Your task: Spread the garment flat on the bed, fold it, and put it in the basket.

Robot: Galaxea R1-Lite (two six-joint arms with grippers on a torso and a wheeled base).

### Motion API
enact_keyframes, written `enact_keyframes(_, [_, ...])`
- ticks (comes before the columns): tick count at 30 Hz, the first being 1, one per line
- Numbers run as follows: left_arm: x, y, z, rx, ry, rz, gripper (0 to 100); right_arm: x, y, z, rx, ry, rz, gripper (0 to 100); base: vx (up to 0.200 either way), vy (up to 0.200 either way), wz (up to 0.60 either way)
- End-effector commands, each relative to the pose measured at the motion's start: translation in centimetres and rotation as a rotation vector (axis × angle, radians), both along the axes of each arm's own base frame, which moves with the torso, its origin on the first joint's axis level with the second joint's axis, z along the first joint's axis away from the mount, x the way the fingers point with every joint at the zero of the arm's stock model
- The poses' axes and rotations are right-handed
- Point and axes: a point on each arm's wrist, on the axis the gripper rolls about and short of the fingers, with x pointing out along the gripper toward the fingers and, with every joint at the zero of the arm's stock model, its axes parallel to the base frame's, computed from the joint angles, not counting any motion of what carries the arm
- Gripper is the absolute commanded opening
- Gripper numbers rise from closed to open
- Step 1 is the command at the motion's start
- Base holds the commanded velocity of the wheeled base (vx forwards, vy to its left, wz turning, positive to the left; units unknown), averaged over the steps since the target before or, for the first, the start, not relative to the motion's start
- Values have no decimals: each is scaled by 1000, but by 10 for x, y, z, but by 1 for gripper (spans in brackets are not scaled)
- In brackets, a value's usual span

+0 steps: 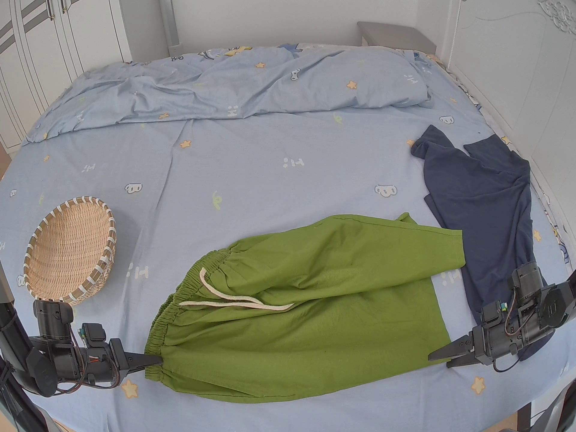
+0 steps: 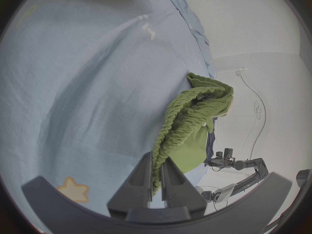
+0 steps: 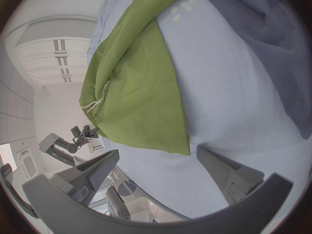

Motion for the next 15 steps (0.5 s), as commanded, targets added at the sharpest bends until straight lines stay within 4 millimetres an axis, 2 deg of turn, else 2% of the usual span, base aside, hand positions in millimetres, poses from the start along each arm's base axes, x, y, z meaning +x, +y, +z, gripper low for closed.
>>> enact_keyframes(1, [-4,0,-2,-4,21,2,0,9,0,-3,46,17,1,100,0,0,0])
enact_keyframes(8, [-4,0,-3,-4,23,2,0,18,1,-3,59,12,1,100,0,0,0])
enact_keyframes(15, [-4,0,-2,-4,18,2,0,18,-1,-5,59,19,-5,100,0,0,0])
